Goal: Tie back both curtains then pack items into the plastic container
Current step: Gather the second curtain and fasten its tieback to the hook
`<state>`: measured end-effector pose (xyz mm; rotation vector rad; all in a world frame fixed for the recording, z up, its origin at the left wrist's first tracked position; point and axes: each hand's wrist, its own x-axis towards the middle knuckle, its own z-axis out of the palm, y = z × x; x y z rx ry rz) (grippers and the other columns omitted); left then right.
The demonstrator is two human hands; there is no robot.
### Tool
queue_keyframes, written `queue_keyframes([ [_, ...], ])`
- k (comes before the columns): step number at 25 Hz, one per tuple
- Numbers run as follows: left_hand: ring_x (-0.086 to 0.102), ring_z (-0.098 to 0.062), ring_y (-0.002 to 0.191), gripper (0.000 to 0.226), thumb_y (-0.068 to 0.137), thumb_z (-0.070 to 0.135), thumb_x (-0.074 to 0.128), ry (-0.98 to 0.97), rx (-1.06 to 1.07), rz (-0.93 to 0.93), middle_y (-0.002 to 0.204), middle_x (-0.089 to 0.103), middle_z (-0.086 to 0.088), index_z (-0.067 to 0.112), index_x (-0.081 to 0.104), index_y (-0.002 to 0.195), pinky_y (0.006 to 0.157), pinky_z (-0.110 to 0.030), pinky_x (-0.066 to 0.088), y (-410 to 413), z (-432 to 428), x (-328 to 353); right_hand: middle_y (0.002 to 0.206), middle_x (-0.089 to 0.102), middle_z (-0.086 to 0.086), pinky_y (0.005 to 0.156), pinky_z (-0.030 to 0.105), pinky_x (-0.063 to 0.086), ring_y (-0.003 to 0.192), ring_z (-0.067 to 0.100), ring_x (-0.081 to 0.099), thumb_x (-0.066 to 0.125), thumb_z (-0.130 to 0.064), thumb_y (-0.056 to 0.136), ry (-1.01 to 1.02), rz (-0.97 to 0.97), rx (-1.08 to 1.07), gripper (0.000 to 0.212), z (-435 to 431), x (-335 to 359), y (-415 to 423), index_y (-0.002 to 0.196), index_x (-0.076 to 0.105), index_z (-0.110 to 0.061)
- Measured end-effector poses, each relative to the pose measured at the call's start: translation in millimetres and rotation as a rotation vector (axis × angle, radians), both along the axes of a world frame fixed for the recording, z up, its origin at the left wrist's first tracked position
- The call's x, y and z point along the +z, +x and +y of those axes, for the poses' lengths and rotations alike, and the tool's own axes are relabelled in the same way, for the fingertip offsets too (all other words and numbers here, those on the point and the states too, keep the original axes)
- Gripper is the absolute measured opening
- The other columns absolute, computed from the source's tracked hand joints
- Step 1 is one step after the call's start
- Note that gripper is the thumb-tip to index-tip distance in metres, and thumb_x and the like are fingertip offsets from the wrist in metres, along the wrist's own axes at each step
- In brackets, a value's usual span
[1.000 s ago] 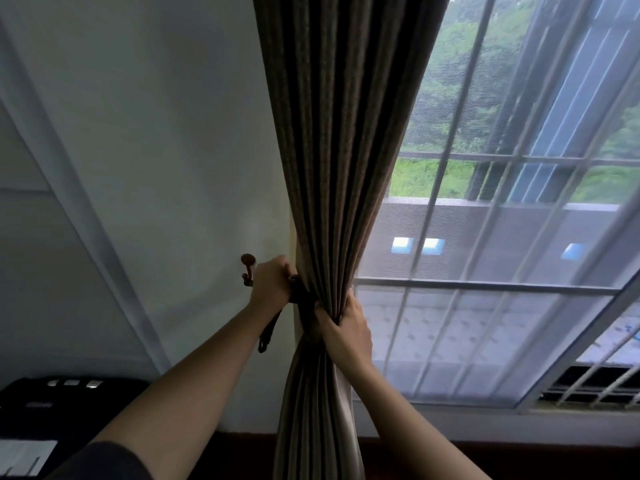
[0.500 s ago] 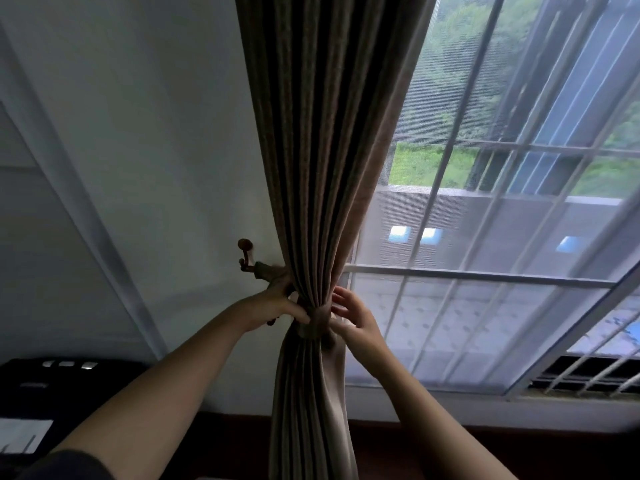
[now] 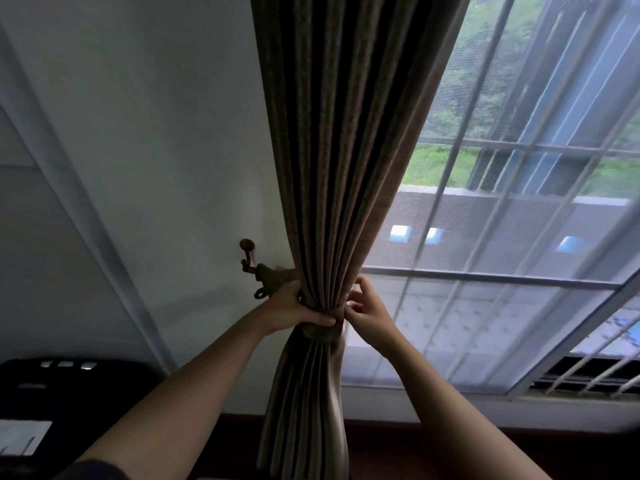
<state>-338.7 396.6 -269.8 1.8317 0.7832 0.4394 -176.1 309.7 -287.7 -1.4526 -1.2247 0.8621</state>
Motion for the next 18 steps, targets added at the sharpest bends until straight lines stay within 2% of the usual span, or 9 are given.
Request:
queue_keyframes([
  [2, 0.061, -0.006, 0.105, 0.045, 0.068, 0.011, 0.082, -0.061, 0.001, -0.068, 0.107, 0.068, 0.007, 0.029, 0.065, 0.106, 0.095, -0.027, 0.049, 2.7, -5.9, 2.8, 0.104, 0.058, 0.007, 0.064, 0.023, 0.048, 0.069, 0.007, 0.059, 0.052, 0.004, 0.088, 0.040, -0.066, -0.009, 0.042, 2.5, 4.4, -0.6, 0.105, 0.046, -0.033],
  [4, 0.062, -0.010, 0.107, 0.043, 0.070, 0.011, 0.080, -0.096, -0.020, -0.110, 0.109, 0.070, 0.002, 0.025, 0.068, 0.109, 0.097, -0.031, 0.048, 3.1, -6.0, 1.8, 0.111, 0.054, 0.002, 0.065, 0.021, 0.051, 0.073, 0.006, 0.058, 0.053, 0.005, 0.085, 0.068, -0.153, 0.015, 0.054, 4.8, 10.0, 0.9, 0.108, 0.043, -0.042],
  [7, 0.061, -0.011, 0.110, 0.044, 0.072, 0.009, 0.078, -0.116, -0.044, -0.105, 0.114, 0.069, 0.001, 0.022, 0.067, 0.113, 0.100, -0.035, 0.047, 0.1, -0.8, 3.0, 0.090, 0.057, -0.013, 0.062, 0.013, 0.046, 0.069, 0.000, 0.058, 0.051, 0.006, 0.081, 0.076, -0.370, 0.085, 0.057, 5.7, 19.5, 4.8, 0.106, 0.045, -0.044],
  [8, 0.061, -0.010, 0.110, 0.044, 0.072, 0.009, 0.078, -0.116, -0.049, -0.099, 0.114, 0.069, 0.001, 0.023, 0.067, 0.112, 0.100, -0.034, 0.047, -0.7, 0.2, 4.0, 0.081, 0.055, -0.016, 0.059, 0.013, 0.044, 0.064, 0.001, 0.056, 0.053, 0.003, 0.080, 0.072, -0.466, 0.088, 0.050, 6.0, 22.7, 6.5, 0.108, 0.050, -0.039],
  [10, 0.062, -0.009, 0.109, 0.043, 0.072, 0.008, 0.077, -0.114, -0.076, -0.108, 0.114, 0.069, 0.001, 0.024, 0.067, 0.111, 0.099, -0.033, 0.047, -1.6, 0.5, 5.2, 0.076, 0.054, -0.018, 0.058, 0.024, 0.042, 0.067, 0.006, 0.053, 0.059, -0.012, 0.080, 0.026, -0.686, 0.052, 0.040, 6.1, 30.1, 9.7, 0.115, 0.054, -0.031],
  [13, 0.059, -0.007, 0.110, 0.048, 0.070, 0.010, 0.080, -0.095, -0.051, -0.108, 0.116, 0.066, 0.004, 0.028, 0.064, 0.111, 0.098, -0.031, 0.048, -4.0, 0.1, 2.2, 0.094, 0.064, -0.010, 0.064, 0.031, 0.045, 0.091, 0.017, 0.057, 0.059, -0.035, 0.082, -0.050, -0.932, 0.029, 0.026, 7.2, 31.7, 17.5, 0.108, 0.056, -0.029],
  [14, 0.058, -0.007, 0.112, 0.050, 0.068, 0.012, 0.081, -0.079, -0.032, -0.096, 0.117, 0.065, 0.005, 0.028, 0.063, 0.112, 0.099, -0.031, 0.047, -5.3, 0.1, -0.5, 0.092, 0.065, -0.006, 0.065, 0.033, 0.048, 0.090, 0.020, 0.059, 0.057, -0.040, 0.083, -0.084, -0.975, 0.019, 0.019, 7.6, 30.3, 18.7, 0.097, 0.058, -0.027],
  [16, 0.054, -0.007, 0.114, 0.057, 0.066, 0.016, 0.083, -0.056, 0.001, -0.069, 0.120, 0.061, 0.007, 0.025, 0.061, 0.117, 0.099, -0.030, 0.046, -6.2, -0.1, -2.5, 0.079, 0.064, 0.000, 0.064, 0.033, 0.046, 0.081, 0.024, 0.059, 0.055, -0.045, 0.083, -0.130, -1.020, -0.040, 0.024, 10.8, 23.5, 20.2, 0.081, 0.057, -0.022],
  [18, 0.052, -0.008, 0.114, 0.065, 0.063, 0.019, 0.085, -0.049, 0.023, -0.035, 0.120, 0.059, 0.006, 0.021, 0.057, 0.122, 0.096, -0.029, 0.046, -7.2, 1.0, -2.1, 0.073, 0.060, 0.000, 0.066, 0.033, 0.041, 0.076, 0.024, 0.057, 0.055, -0.042, 0.080, -0.097, -0.952, -0.055, 0.025, 15.1, 17.0, 21.5, 0.080, 0.059, -0.018],
])
